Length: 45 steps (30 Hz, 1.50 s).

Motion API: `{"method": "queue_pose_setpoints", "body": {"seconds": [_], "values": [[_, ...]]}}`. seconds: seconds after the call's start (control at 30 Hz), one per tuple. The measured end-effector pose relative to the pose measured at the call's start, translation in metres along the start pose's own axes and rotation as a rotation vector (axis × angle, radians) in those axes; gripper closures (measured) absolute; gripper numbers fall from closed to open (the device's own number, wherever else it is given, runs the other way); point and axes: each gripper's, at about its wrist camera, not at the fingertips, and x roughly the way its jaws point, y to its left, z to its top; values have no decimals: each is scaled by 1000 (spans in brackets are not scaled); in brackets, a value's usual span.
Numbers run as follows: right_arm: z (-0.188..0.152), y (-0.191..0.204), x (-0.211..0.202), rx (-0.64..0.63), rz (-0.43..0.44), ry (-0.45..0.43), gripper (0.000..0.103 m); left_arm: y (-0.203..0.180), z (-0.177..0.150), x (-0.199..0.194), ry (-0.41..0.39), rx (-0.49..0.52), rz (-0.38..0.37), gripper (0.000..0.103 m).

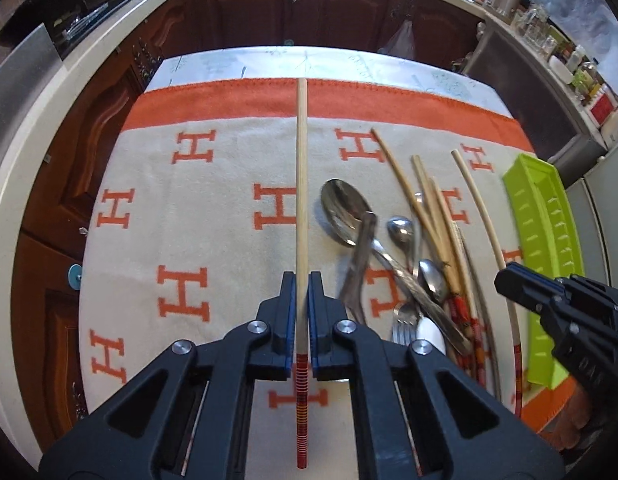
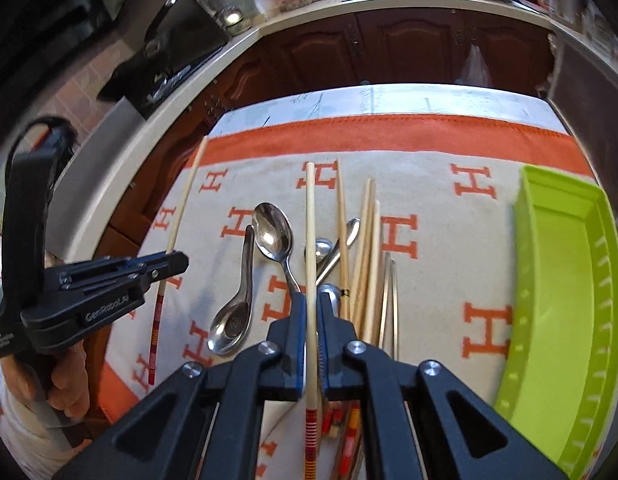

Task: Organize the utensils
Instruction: 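Carry both chopsticks into the lime-green tray and open both grippers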

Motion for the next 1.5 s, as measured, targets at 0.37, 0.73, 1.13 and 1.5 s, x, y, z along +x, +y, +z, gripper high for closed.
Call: {"method": "queue_pose_setpoints", "body": {"seconds": [0.37,0.73,1.13,1.5], "values": [[-39,-49,-74,143,-65,-72,98,-89,-27,-67,-38,90,-148,100],[-56,-107,-105,248,-126,-118,98,-201,-40,-45,67,108,-273,100],[-34,-149,-96,314,-208,-141,98,-255,-25,-9,104,85,-349,100],[-29,-173,-81,349,-294,-109,90,-272,-17,19,84,48,-376,99]]}}
